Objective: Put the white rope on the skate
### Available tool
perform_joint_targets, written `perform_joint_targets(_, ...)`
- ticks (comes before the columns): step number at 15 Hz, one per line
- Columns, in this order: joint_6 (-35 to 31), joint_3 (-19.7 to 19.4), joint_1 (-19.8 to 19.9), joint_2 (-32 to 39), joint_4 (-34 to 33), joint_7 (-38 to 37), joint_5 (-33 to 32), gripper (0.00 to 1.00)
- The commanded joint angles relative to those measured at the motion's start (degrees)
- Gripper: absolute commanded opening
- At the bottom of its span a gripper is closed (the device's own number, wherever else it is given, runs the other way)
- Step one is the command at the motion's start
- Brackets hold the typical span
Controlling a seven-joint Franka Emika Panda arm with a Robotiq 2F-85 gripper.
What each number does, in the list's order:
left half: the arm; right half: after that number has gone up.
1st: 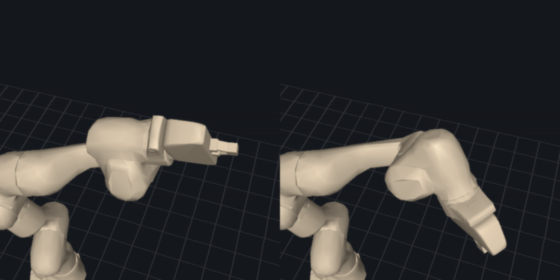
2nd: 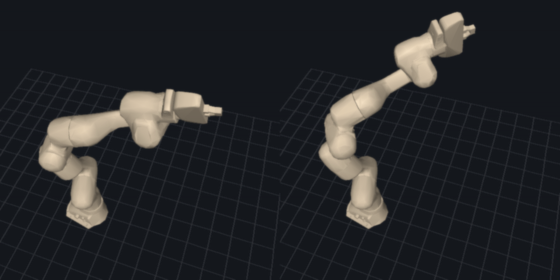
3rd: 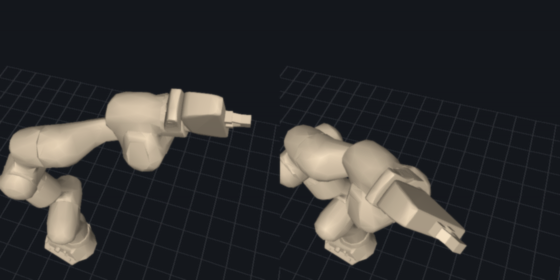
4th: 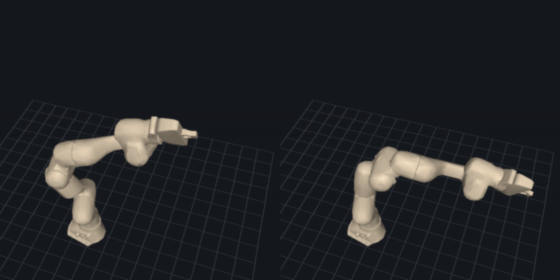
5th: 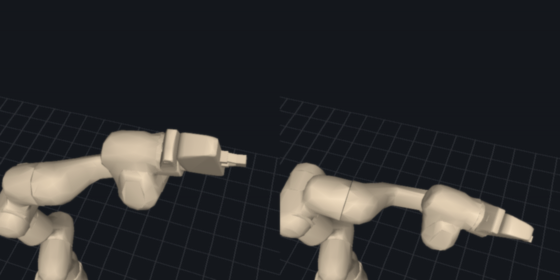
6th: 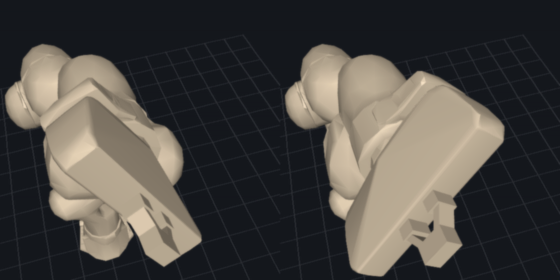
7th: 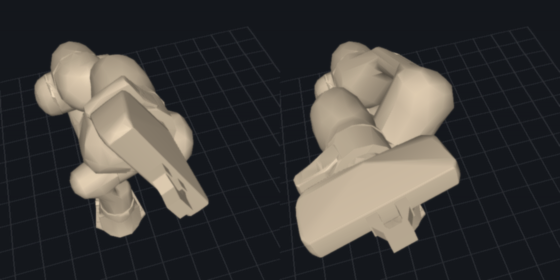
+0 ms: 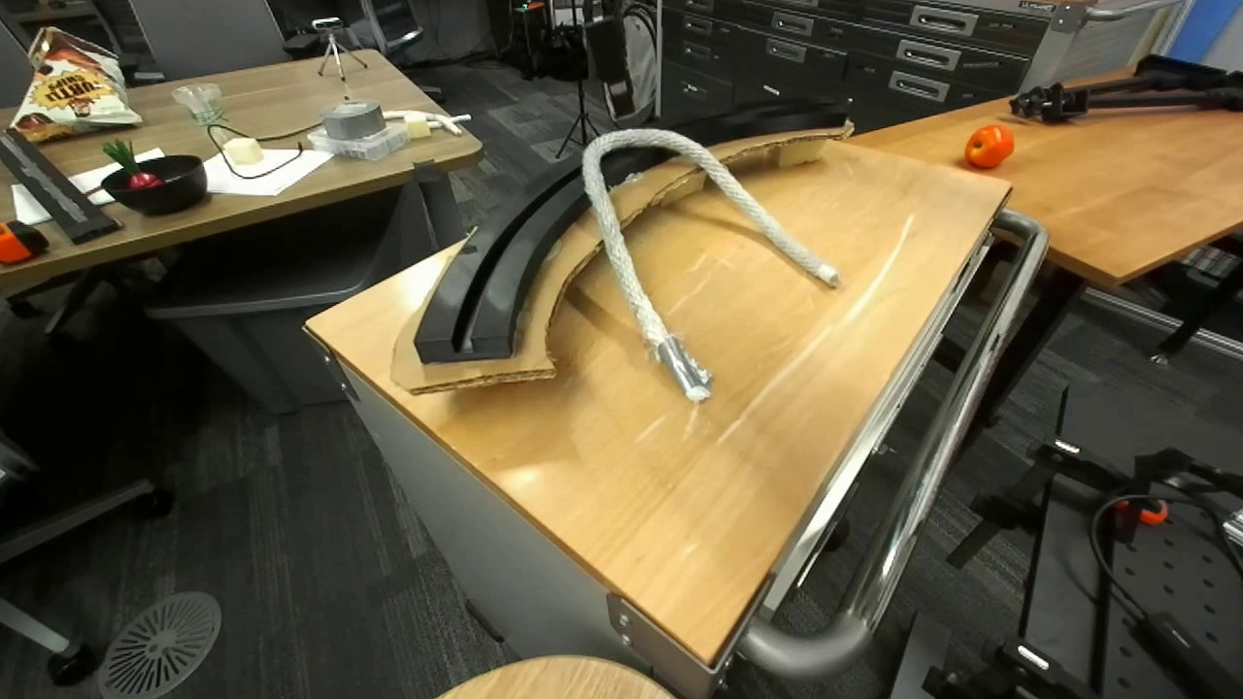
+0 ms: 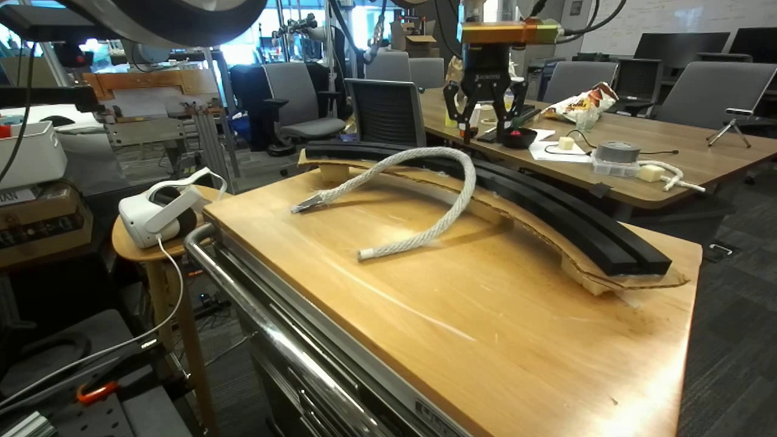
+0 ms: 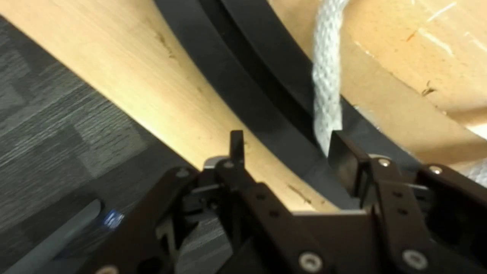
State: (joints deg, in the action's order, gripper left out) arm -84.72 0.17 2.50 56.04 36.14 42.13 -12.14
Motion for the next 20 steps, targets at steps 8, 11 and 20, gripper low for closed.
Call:
perform_joint_targets(8,-8.52,-1.13,4.98,-14.91,8.0,-19.82,2.64,1.0)
perform_joint_targets(11,-5.76,-1.05,4.3,-11.11,2.81,-16.3,1.05,1.0)
perform_joint_targets(20,-7.21,0.02,1.9,-11.5,12.14,-19.04,1.43,1.0)
